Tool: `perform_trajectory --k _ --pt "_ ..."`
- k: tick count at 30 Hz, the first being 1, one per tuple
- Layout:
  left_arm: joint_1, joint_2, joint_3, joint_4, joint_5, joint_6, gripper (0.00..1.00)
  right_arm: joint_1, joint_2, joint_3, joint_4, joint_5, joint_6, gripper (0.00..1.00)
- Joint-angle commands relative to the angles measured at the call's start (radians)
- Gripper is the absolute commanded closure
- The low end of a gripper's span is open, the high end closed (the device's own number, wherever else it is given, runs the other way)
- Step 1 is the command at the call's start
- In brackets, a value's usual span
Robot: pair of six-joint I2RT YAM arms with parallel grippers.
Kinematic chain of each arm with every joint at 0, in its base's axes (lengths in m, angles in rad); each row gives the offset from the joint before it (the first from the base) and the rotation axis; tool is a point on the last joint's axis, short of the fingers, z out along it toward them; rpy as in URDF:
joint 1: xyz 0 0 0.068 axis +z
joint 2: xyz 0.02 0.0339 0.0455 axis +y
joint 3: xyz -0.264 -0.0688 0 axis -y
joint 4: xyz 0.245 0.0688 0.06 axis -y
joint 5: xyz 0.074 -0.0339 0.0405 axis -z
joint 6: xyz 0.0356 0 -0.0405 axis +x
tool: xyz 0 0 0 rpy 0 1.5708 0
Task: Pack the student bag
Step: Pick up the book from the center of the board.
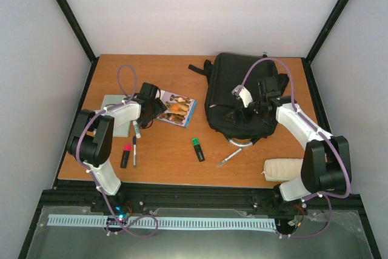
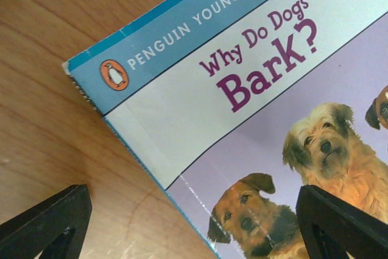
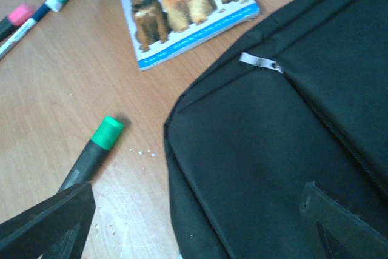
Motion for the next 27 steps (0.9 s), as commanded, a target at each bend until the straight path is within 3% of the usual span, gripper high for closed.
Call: perform_trajectory --k 1,6,11,17,25,27 --pt "0.009 0.035 0.049 0.029 0.013 -0.055 0.05 0.025 0.029 0.056 0.062 0.155 0.102 0.08" --pt "0.014 0.038 0.039 0.007 0.003 -0.070 0.06 0.112 0.148 0.224 0.027 0.276 0.127 0.26" --pt "0.041 0.001 -0.019 0.005 0.029 -0.060 0.00 0.215 0.305 0.413 -0.020 0.319 0.131 0.42" --pt "0.094 -0.051 -0.099 0.040 0.108 -0.005 0.00 0.310 0.518 0.614 -0.040 0.393 0.148 0.52" --pt "0.104 -0.105 -0.164 0.098 0.118 0.008 0.00 0.326 0.844 0.933 -0.110 0.391 0.220 0.62" --pt "0.104 -0.093 -0.166 0.118 0.134 0.009 0.05 0.326 0.915 1.014 -0.147 0.388 0.237 0.63"
